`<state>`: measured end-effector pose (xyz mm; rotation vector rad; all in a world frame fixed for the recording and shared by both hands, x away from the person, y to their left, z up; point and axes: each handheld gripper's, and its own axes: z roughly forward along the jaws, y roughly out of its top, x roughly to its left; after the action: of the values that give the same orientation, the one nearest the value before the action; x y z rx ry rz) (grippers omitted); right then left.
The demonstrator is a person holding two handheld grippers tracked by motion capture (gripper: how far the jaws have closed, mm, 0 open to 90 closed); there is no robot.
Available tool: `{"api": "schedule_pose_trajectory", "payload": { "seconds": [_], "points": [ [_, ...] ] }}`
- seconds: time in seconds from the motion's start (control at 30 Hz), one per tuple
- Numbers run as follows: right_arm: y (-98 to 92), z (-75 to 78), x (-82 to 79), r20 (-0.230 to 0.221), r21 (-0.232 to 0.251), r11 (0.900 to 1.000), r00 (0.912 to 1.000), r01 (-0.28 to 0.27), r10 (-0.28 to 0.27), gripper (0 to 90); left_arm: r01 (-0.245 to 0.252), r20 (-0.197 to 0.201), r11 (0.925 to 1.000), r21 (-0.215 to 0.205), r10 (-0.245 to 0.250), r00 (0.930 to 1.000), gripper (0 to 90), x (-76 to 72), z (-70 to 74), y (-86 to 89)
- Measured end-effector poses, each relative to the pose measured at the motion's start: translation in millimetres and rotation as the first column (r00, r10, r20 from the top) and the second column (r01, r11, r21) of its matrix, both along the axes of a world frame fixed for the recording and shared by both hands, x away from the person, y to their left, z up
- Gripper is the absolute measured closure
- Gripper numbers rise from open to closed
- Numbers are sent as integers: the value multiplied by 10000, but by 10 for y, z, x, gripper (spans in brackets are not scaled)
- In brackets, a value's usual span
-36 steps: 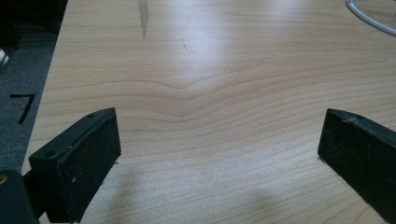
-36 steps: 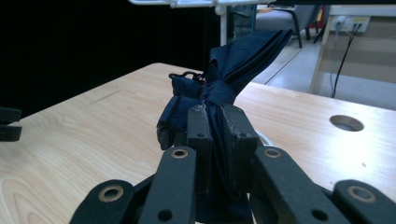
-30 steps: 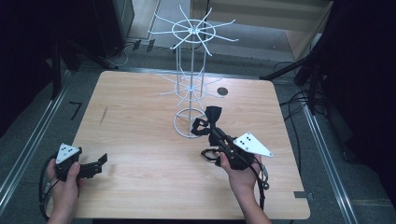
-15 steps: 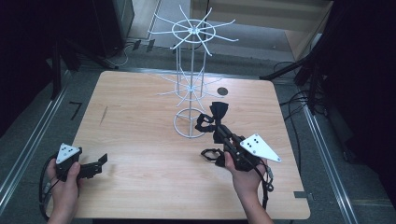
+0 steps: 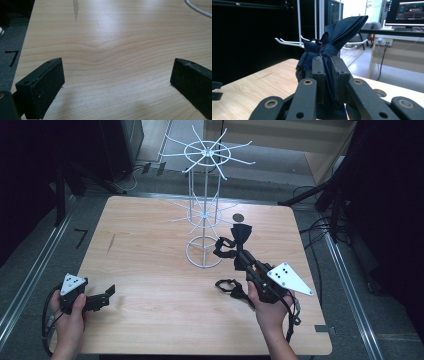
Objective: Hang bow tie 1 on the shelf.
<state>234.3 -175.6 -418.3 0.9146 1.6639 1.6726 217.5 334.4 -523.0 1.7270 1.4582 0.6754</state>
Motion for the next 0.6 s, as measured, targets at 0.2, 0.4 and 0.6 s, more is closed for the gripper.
{"api": "schedule_pose_trajectory", "payload": {
  "seconds": [0.2, 0.4, 0.6],
  "points": [
    [54, 44, -58, 343, -121, 9992, 9987, -369, 373, 833, 13, 4, 10000, 2, -13, 10000, 0, 0, 0, 0],
    [102, 74, -106, 607, -209, 9968, 9951, -772, 783, 832, 16, -7, 10000, 5, -16, 10000, 0, 0, 0, 1],
    [147, 102, -108, 775, -154, 9962, 9933, -852, 861, 829, -1, -6, 10000, 58, 1, 10000, 0, 1, 0, -6]
  ]
}}
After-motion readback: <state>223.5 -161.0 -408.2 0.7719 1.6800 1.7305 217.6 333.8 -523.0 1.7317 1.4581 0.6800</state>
